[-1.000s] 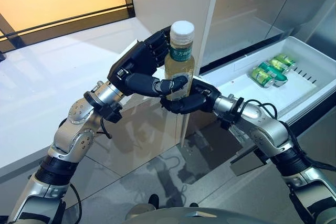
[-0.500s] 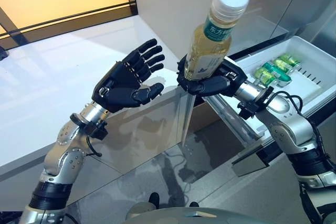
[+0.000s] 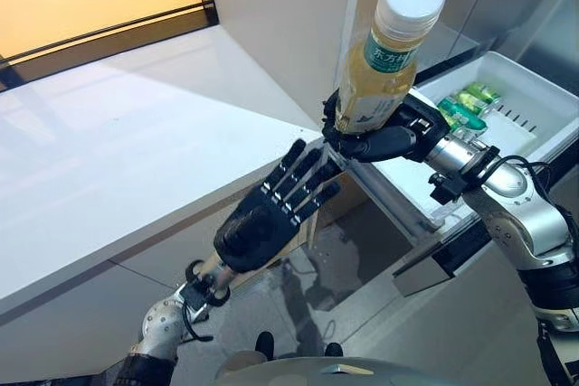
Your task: Put drinks into fridge and close the fridge
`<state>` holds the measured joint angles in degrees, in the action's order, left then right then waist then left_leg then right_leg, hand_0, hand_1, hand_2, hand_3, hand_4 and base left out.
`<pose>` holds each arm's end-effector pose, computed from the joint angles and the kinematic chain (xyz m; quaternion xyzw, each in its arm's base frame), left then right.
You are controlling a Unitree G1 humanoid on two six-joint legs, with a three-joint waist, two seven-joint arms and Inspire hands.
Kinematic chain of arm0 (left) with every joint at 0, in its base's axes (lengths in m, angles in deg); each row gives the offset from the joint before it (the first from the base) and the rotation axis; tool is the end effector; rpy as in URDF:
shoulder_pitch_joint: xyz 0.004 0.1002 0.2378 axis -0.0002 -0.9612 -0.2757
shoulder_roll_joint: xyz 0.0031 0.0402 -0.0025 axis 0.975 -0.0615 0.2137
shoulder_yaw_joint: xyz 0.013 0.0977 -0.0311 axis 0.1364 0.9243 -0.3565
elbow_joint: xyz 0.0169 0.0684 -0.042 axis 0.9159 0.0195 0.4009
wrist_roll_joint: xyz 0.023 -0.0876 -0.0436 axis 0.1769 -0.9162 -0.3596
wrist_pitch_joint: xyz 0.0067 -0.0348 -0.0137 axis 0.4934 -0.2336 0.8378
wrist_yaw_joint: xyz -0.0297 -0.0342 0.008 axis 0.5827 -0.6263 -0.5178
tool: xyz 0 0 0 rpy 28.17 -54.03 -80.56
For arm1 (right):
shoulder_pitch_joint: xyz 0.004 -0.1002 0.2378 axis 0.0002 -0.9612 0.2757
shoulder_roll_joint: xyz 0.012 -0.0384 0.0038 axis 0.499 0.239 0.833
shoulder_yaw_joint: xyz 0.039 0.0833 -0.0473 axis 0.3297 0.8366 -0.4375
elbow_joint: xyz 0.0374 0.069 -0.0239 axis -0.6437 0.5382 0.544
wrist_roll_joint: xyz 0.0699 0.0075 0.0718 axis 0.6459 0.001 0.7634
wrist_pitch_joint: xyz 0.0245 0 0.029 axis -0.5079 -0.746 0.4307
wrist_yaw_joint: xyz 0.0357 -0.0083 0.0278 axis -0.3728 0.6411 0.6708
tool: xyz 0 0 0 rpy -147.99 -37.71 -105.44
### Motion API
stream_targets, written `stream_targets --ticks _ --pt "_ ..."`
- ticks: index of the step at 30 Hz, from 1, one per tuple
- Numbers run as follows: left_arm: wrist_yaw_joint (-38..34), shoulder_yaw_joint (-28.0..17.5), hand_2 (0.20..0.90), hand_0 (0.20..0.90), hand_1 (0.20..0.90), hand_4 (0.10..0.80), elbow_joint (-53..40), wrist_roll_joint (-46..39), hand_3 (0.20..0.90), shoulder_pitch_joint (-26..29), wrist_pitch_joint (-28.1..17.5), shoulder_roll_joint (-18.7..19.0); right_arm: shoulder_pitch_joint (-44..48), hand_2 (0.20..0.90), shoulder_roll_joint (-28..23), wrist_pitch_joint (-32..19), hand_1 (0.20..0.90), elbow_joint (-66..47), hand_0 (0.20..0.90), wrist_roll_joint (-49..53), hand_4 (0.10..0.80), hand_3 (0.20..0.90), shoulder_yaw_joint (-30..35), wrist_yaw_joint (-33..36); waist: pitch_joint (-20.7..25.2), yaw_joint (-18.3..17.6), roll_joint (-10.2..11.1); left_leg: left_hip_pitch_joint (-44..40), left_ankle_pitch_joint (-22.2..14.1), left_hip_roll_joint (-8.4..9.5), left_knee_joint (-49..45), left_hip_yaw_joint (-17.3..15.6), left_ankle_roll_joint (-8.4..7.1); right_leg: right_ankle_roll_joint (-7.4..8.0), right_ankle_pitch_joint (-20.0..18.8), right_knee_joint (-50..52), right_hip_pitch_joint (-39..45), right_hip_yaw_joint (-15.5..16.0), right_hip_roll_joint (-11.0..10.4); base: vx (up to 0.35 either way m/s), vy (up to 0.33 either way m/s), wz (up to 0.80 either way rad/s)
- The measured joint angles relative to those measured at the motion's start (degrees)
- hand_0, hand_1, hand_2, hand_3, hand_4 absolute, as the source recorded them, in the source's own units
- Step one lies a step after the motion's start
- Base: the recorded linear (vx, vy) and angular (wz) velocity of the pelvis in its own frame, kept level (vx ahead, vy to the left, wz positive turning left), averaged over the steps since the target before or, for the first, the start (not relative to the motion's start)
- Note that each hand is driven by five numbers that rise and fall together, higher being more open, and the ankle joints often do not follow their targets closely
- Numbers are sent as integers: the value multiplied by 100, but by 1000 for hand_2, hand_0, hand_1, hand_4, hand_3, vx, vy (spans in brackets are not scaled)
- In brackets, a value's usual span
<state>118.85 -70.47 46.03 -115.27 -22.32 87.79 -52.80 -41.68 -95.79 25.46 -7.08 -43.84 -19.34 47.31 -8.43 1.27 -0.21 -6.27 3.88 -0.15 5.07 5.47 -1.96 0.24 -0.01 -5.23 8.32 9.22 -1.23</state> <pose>0.1552 0.1665 0.0003 -0.5941 0.0275 -0.4794 0.6454 0.2399 -0.2212 0.1831 -0.1079 -0.1215 0.3232 0.9323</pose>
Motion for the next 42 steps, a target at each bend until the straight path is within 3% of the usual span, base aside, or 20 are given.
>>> stream_targets --ticks 6,14,17,23,29,34,42 --pt "544 -149 900 900 900 800 1622 244 900 -410 45 -235 -313 300 -66 -77 300 0 300 34 100 200 341 -54 -5 -19 9 10 -10 -8 2 -83 9 1 -1 0 -34 -59 1 -19 4 -4" --pt "552 -474 900 900 900 800 3097 1904 900 -757 -248 -385 -1000 300 -109 -81 300 -62 300 431 100 200 660 -340 -17 -139 38 82 -20 1 2 -121 23 17 -12 0 -121 -91 -8 -3 2 -1" --pt "56 -488 900 900 900 800 3507 2184 900 -733 -518 -472 -1231 300 -111 -80 300 -118 300 486 100 200 768 -457 -17 -197 40 92 -29 -3 8 -160 28 24 -16 -1 -161 -138 -3 22 15 -10" --pt "-1773 -482 900 900 900 800 4478 2801 900 -269 -1745 -364 -1455 300 -113 -80 300 -222 300 702 100 200 1101 -545 4 -465 117 87 -52 -62 4 -366 28 25 -53 0 -230 -323 16 -3 10 -16" --pt "-2865 -484 900 900 900 800 5332 3599 900 18 -2843 -348 -1648 300 -112 -80 300 -222 300 685 100 200 1444 -478 73 -644 220 79 -83 -77 5 -540 27 31 -94 0 -307 -504 56 17 -8 -15" --pt "-3526 -483 900 900 900 800 5800 4094 900 171 -3264 -360 -1660 300 -129 -80 300 -221 300 472 100 200 1444 -370 124 -715 297 16 -115 -83 20 -698 22 33 -109 0 -310 -660 87 66 -5 -17" --pt "-4030 -461 900 900 900 800 6112 4328 900 241 -3336 -329 -1586 300 -626 55 300 -195 300 209 100 200 1386 -309 282 -793 449 -6 -146 -89 19 -818 19 30 -112 0 -336 -758 100 92 -16 -8"
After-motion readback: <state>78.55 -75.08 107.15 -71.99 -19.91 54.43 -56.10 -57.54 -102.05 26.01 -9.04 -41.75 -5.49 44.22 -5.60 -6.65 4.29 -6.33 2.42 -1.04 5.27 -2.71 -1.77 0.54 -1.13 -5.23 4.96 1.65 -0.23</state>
